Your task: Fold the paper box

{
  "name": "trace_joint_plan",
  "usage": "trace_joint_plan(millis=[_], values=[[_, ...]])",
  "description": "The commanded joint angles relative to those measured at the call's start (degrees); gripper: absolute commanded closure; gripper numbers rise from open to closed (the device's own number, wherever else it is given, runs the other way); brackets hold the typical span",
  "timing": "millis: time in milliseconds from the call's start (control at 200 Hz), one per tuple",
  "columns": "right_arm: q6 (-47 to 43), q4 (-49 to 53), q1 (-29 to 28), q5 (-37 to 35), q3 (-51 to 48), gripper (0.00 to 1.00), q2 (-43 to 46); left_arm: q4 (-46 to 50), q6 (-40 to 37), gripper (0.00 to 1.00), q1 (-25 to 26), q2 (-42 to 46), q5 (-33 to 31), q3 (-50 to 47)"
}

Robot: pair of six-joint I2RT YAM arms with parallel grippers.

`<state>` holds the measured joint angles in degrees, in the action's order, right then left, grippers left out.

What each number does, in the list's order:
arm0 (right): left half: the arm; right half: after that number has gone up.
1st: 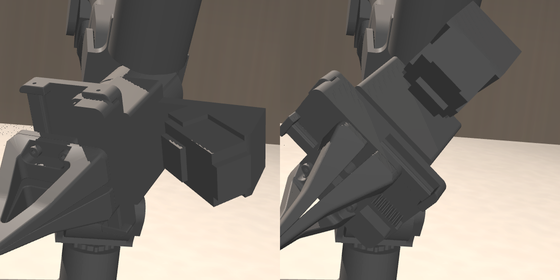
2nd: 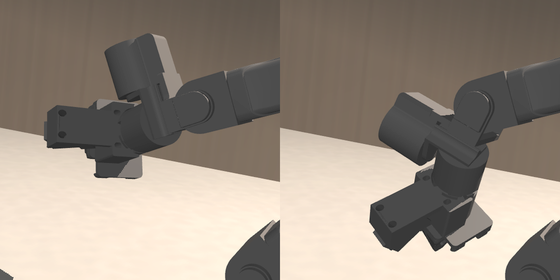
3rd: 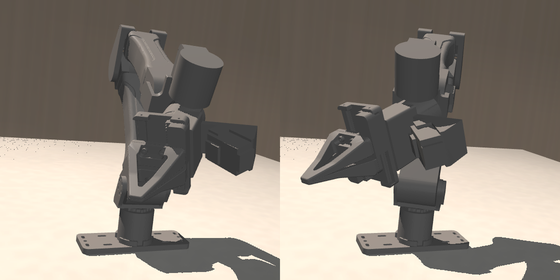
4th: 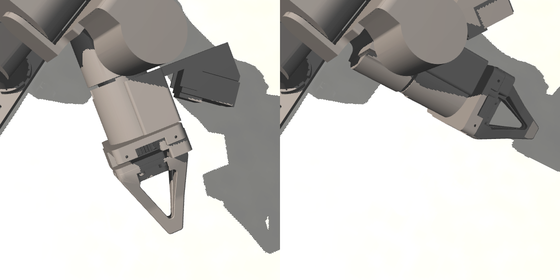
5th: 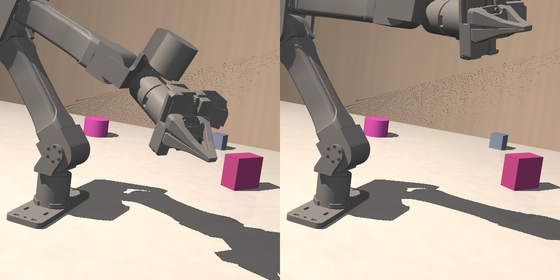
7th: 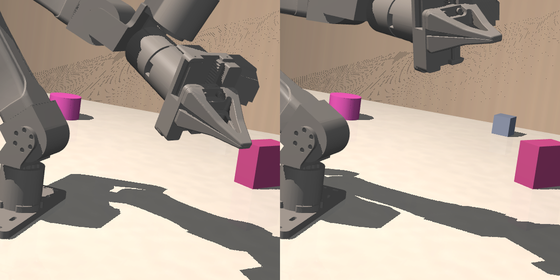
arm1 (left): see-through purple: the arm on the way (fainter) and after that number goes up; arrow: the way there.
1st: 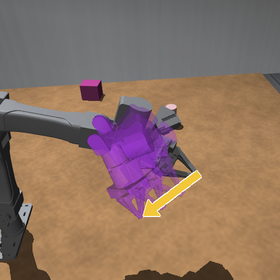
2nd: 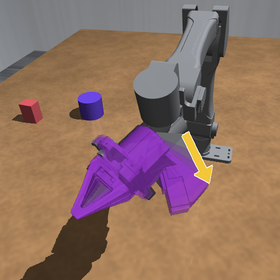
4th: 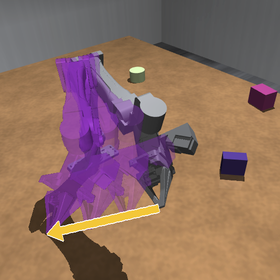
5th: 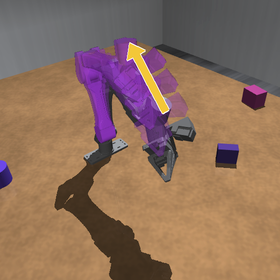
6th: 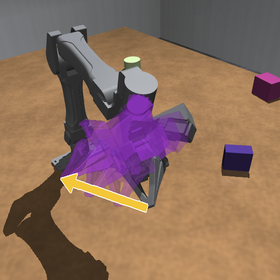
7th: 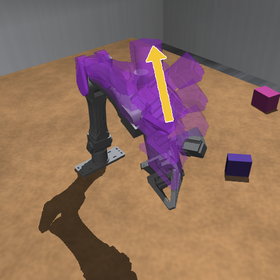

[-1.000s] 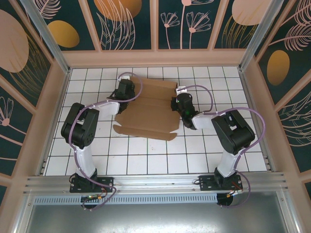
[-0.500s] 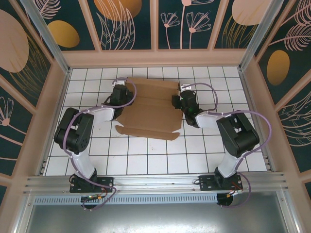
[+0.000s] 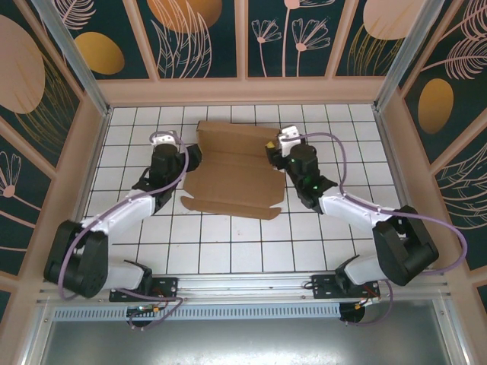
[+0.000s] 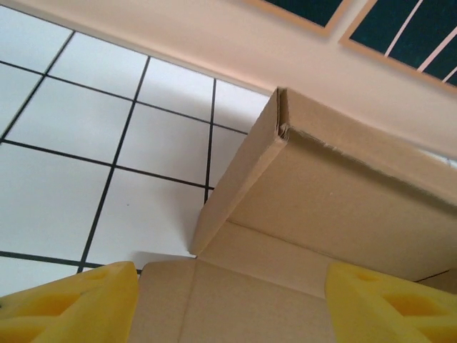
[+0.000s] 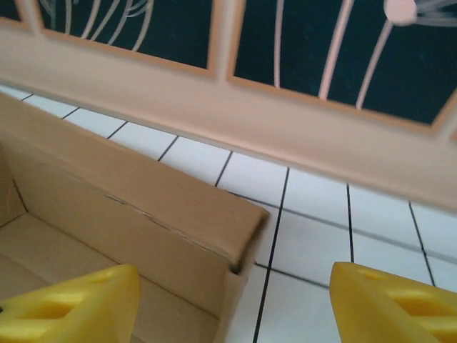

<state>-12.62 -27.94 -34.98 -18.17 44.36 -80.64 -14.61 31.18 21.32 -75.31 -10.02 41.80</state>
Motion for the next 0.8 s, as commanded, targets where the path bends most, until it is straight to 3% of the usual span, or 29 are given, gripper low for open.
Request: trace_joint_plan(millis=[0,185,330,435,505,656,796], values=[[-15.2,2.7,-2.2,-1.6,6.9,0.29,-4.4,7.8,0.4,0.30,0.0,4.7,-2.5,4.8],[-27.6,9.2,-5.3,1.6,19.2,0.26,-14.9,14.6,-7.3,0.30,-0.1,10.3,-2.0,10.0],[-29.9,15.7,-6.3,5.8,27.1,0.26,-21.7,9.4,-10.0,0.25,-0.1,15.7,-7.5,3.9],[-30.6,17.0,-6.5,6.0,30.5,0.28,-26.1,7.0,-9.8,0.25,-0.1,17.5,-5.9,1.7],[-30.6,17.0,-6.2,4.2,32.8,0.34,-28.9,6.6,-9.4,0.26,-0.1,17.8,-5.7,1.5],[-29.0,15.7,-4.3,6.4,34.8,0.58,-31.5,6.0,-9.5,0.26,-0.2,17.8,-5.8,1.3],[-24.2,18.1,-1.0,9.7,38.4,0.69,-33.1,5.5,-10.3,0.26,-0.1,18.4,-8.9,1.4]])
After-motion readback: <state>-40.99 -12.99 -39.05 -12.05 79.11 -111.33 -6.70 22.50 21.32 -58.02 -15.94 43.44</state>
